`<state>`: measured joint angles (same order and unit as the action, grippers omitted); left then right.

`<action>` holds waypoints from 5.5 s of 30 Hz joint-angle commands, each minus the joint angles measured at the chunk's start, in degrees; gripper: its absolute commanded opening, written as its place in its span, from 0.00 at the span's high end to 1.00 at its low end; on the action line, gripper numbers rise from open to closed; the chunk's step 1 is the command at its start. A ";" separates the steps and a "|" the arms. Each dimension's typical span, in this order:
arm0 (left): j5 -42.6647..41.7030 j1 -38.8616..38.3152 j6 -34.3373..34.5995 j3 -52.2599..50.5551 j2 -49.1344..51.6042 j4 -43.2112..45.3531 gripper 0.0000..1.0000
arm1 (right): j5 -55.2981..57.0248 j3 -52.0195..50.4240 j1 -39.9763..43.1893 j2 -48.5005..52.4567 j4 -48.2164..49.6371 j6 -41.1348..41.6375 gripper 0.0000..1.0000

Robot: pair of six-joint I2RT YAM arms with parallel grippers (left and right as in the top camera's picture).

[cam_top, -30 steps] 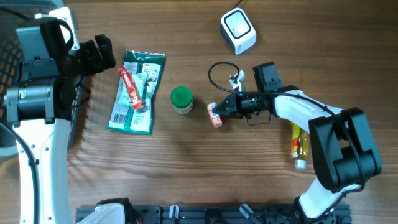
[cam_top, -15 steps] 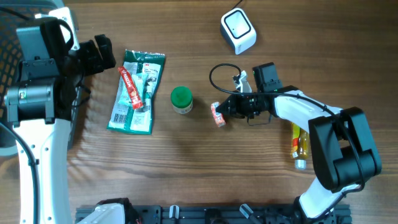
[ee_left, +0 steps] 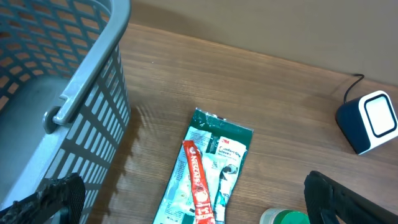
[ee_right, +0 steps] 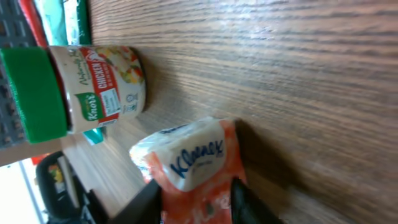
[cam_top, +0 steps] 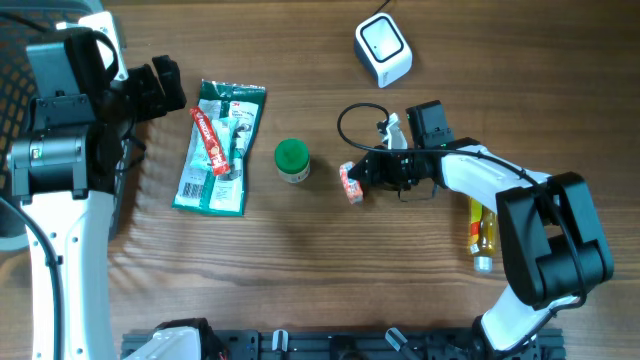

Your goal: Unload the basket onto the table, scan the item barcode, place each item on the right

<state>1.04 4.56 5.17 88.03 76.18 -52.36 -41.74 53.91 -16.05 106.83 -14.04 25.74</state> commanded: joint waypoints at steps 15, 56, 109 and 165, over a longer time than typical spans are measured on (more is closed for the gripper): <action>0.33 0.15 -0.46 0.48 0.09 0.11 0.00 | 8.98 3.93 3.67 -14.21 -9.68 -3.28 0.00; 0.33 0.15 -0.46 0.48 0.09 0.11 0.00 | 60.63 3.72 -25.57 -17.64 -17.46 7.02 0.09; 0.33 0.15 -0.46 0.48 0.09 0.11 0.00 | 48.02 -4.22 -2.82 -16.17 -17.05 -1.62 0.78; 0.33 0.15 -0.44 0.48 0.09 0.11 0.00 | 48.28 5.31 -2.82 -20.17 -25.79 -4.94 0.00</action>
<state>1.04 4.56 5.17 88.03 76.18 -52.36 6.44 52.01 -18.96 90.59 -37.21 22.55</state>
